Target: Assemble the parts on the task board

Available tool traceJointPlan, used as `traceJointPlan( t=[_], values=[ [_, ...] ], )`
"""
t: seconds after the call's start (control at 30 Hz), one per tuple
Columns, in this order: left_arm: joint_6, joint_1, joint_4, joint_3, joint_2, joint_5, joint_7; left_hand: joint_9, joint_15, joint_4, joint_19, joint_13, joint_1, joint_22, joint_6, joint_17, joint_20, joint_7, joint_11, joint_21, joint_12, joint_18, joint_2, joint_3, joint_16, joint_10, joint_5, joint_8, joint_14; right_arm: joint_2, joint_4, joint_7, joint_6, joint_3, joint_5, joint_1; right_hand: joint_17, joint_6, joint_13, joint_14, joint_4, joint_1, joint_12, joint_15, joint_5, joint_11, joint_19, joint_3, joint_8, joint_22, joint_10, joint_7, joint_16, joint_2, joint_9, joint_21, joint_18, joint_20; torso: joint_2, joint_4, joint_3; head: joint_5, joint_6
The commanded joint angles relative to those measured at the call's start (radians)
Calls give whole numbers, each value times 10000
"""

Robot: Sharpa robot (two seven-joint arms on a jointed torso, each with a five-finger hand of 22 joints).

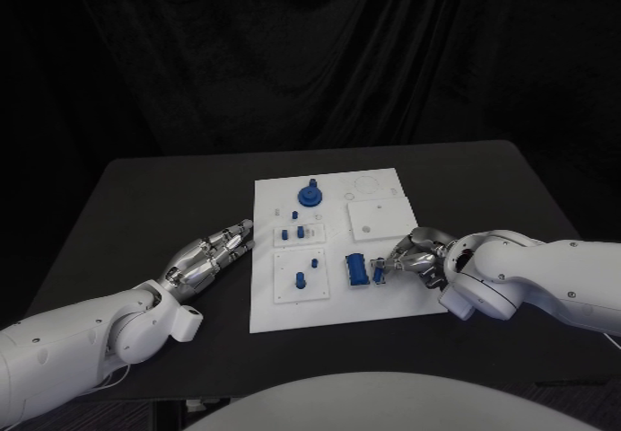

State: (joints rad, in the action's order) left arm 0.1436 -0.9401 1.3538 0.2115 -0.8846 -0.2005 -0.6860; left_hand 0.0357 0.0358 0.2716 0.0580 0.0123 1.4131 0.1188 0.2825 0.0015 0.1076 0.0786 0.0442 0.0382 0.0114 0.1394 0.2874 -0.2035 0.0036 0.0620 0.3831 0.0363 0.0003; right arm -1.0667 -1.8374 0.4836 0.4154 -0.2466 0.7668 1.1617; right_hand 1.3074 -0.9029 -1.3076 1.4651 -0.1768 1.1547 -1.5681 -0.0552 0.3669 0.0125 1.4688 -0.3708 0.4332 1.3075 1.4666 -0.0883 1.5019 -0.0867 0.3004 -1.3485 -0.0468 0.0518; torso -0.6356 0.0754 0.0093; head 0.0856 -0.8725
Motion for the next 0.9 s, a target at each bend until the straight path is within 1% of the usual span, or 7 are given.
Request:
traceJointPlan(
  t=[0.03,0.27,0.5,0.63,0.7,0.8,0.9],
  values=[
    [123,24,15,-5,19,17,-610,-8,44,-7,5,1,117,-16,-50,-15,99,-15,51,46,7,81,-20,93,-36,-24,65,-17,-3,39,-8,169,-198,-3,-18,5,628,181,-2632,685,-44,-52,-27,-9,-223,9,124,238,-116,1881,1042,-25,-72,47,-1,102,-93,-9,-3,7,1,-30,-1],
    [129,33,-4,-5,17,17,-578,-7,44,-72,7,1,180,-17,-57,-15,104,-12,53,48,8,85,-24,166,-36,-26,82,-15,-3,63,-12,144,-329,-3,140,3,595,368,-2632,679,-164,-26,-27,50,-693,78,89,693,-196,1856,1042,-100,-85,27,39,188,-111,45,2,-4,2,-66,-1],
    [151,44,-23,-5,29,17,-544,-8,51,-148,9,0,242,-20,-69,-15,113,-12,54,50,7,88,-28,251,-36,-33,97,-16,-3,59,-15,98,-340,-3,387,1,587,445,-2632,677,-26,286,-27,59,-679,81,63,908,-98,1838,1042,-96,-87,64,117,251,-127,64,8,-10,6,-55,-1],
    [161,54,-32,-5,38,17,-536,-8,54,-177,9,1,264,-22,-71,-15,117,-12,55,51,7,88,-30,286,-36,-33,105,-16,-3,71,-11,129,-322,-3,615,0,585,567,-2632,677,60,474,-27,60,-576,83,49,1065,81,1830,1042,-99,-87,124,233,283,-133,66,12,-2,8,-38,-1],
    [166,60,-36,-5,41,17,-531,-9,54,-193,9,0,275,-24,-80,-15,119,-12,56,50,6,88,-31,304,-36,-38,110,-17,-3,89,-1,151,-315,-3,742,-1,575,619,-2632,674,104,574,-27,55,-489,74,42,1157,231,1825,1042,-86,-90,166,323,303,-138,64,11,-4,11,-35,-1],
    [176,69,-43,-5,47,17,-520,-9,57,-208,10,0,285,-24,-83,-15,120,-12,55,51,6,89,-32,321,-36,-39,113,-17,-3,125,23,174,-312,-3,849,-4,580,757,-2632,675,178,764,-27,33,-286,45,15,1331,594,1806,1042,-51,-87,261,534,372,-153,46,9,0,7,-29,-1],
    [180,75,-44,-5,48,17,-514,-9,57,-208,10,0,285,-24,-83,-15,120,-12,55,51,6,89,-32,321,-36,-39,113,-17,-3,148,33,174,-313,-3,885,-7,575,870,-2632,674,198,826,-27,26,-225,40,-2,1411,754,1794,1042,-48,-89,286,629,413,-161,40,5,6,9,-29,-1]
  ],
)
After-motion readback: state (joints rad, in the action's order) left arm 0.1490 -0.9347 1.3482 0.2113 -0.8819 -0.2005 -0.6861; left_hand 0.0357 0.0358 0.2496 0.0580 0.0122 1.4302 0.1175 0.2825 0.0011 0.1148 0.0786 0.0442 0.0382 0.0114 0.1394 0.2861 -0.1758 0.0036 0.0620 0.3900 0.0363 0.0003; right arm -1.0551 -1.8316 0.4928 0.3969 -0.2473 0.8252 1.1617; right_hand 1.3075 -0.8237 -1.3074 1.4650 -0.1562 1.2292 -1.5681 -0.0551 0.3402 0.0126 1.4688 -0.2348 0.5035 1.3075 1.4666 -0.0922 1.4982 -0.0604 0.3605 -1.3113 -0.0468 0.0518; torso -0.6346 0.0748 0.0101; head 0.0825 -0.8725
